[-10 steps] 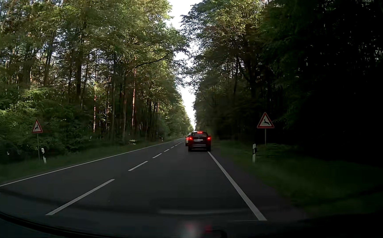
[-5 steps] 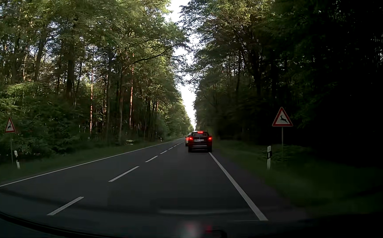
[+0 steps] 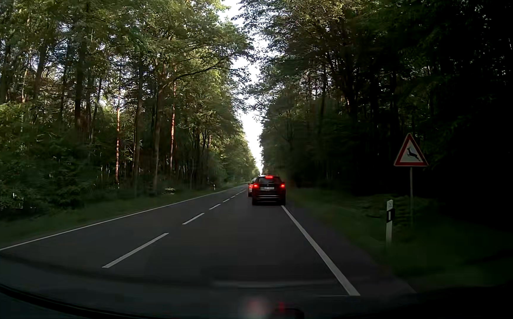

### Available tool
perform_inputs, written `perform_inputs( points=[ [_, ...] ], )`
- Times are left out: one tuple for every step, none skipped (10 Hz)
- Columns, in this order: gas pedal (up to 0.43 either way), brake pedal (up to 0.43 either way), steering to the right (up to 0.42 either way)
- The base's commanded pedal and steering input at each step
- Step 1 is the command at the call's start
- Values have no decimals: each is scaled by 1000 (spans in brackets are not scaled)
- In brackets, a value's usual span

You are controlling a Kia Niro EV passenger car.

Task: Follow the waypoints while adhering to traffic rules and regulations

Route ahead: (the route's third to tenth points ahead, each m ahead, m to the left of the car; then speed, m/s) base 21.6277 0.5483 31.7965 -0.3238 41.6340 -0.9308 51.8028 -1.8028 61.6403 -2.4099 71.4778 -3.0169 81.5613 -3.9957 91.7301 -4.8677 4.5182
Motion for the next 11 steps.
perform_inputs(
  points=[
    [0,0,-2],
    [0,0,-2],
    [0,0,-2],
    [0,0,-2],
    [0,0,-2],
    [0,0,-2],
    [0,0,-2],
    [0,0,-2],
    [0,0,0],
    [0,0,-1],
    [0,0,-1]
  ],
)
